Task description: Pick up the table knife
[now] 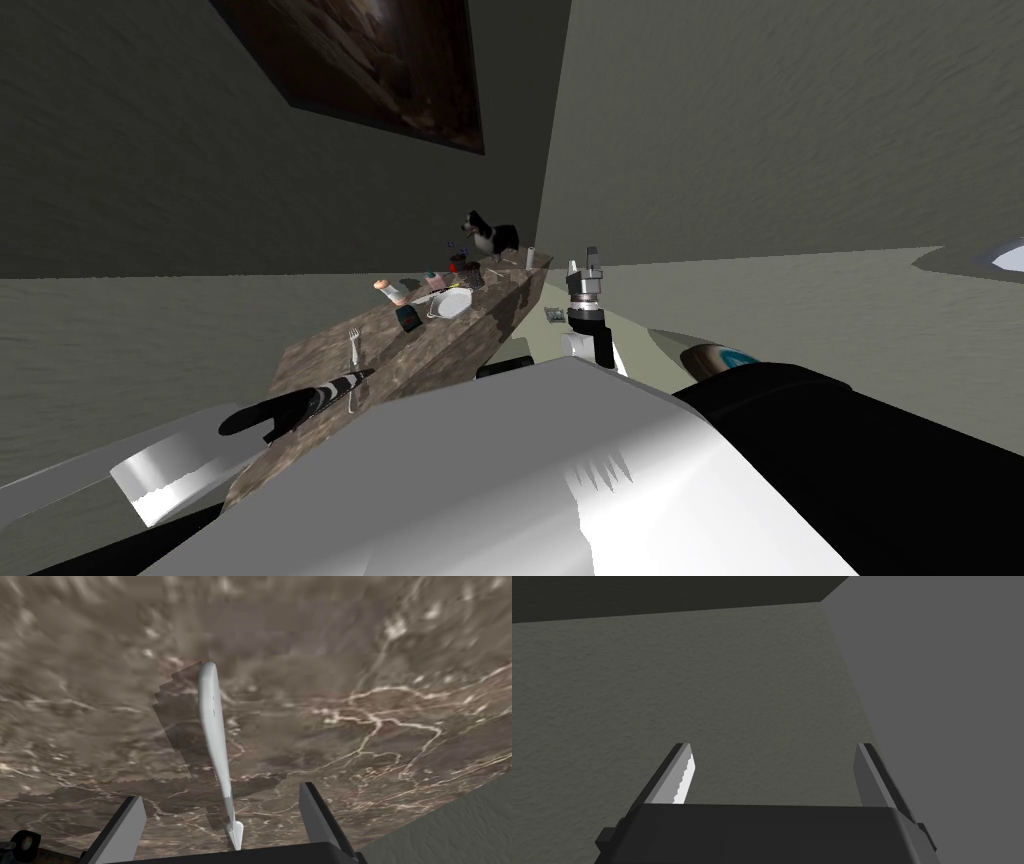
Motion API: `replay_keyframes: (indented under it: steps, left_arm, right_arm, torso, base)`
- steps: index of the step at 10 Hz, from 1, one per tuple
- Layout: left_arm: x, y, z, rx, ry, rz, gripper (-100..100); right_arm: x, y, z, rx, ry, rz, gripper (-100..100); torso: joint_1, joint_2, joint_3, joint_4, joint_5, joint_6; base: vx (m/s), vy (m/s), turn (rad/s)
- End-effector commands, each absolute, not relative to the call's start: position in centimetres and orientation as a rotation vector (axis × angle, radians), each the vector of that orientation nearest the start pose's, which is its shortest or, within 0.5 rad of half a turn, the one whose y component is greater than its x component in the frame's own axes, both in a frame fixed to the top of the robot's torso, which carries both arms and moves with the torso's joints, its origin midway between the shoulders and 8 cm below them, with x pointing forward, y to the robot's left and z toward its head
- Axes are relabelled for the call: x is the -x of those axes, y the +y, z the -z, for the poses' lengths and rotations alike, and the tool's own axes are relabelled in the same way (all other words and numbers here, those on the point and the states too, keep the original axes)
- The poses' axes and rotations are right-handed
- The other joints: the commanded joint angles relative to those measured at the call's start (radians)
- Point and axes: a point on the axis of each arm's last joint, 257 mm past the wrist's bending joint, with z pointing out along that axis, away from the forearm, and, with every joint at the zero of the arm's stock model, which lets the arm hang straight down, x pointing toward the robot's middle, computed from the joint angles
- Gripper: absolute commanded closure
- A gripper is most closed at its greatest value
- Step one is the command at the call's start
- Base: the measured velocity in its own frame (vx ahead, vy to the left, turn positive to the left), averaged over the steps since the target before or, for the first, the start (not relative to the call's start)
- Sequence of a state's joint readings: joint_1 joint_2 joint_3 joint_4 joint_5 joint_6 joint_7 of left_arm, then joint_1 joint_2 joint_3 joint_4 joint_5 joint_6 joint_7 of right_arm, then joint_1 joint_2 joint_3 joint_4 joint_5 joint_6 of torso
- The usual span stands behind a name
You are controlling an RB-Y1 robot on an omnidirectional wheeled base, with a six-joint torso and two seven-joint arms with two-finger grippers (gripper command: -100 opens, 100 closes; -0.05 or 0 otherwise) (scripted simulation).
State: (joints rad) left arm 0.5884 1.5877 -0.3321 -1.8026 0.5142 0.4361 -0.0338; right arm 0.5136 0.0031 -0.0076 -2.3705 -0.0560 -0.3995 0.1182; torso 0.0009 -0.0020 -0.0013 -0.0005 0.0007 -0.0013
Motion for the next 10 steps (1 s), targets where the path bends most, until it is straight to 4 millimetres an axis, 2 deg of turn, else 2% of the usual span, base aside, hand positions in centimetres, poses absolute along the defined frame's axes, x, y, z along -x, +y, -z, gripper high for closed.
replay_keyframes:
  steps: [1, 2, 3, 7, 8, 9, 10]
  left_arm:
    - [-23.2, 58.7, 35.5, 0.88, 2.48, -0.195, -100]
    - [-23.5, 58.6, 35.2, 0.877, 2.481, -0.194, -100]
    - [-23.4, 58.6, 35.2, 0.876, 2.481, -0.194, 100]
    - [-23.3, 58.9, 35.2, 0.877, 2.483, -0.203, 100]
    - [-23.3, 58.8, 35.2, 0.876, 2.483, -0.203, 0]
    - [-24.0, 58.3, 34.4, 0.864, 2.486, -0.192, 100]
    - [-24.3, 58.0, 34.0, 0.857, 2.489, -0.191, 100]
  right_arm:
    - [-34.0, -28.8, -4.2, -0.665, 0.623, -1.214, 0]
    - [-34.0, -28.8, -4.2, -0.665, 0.623, -1.214, 0]
    - [-34.0, -28.8, -4.2, -0.665, 0.623, -1.214, 0]
    - [-34.0, -28.8, -4.2, -0.665, 0.623, -1.214, 0]
    - [-34.0, -28.8, -4.2, -0.665, 0.623, -1.214, 0]
    - [-34.0, -28.8, -4.2, -0.665, 0.623, -1.214, 0]
    - [-34.0, -28.8, -4.2, -0.665, 0.623, -1.214, 0]
  torso:
    - [0.0, 0.0, 0.0, 0.0, 0.0, 0.0]
    - [0.0, 0.001, 0.001, 0.0, 0.0, 0.0]
    - [-0.001, 0.001, 0.001, 0.0, 0.0, 0.0]
    - [0.0, 0.002, 0.001, 0.001, 0.001, 0.001]
    - [0.0, 0.002, 0.001, 0.001, 0.001, 0.001]
    - [0.0, 0.002, 0.001, 0.001, 0.001, 0.001]
    - [-0.001, 0.002, 0.001, 0.001, 0.001, 0.0]
  base:
    - [-0.007, 0.004, -0.017]
    - [0.0, 0.0, 0.0]
    - [0.0, 0.0, 0.0]
    - [0.0, 0.0, 0.0]
    - [0.0, 0.0, 0.0]
    - [-0.001, -0.003, 0.06]
    - [-0.008, -0.008, 0.067]
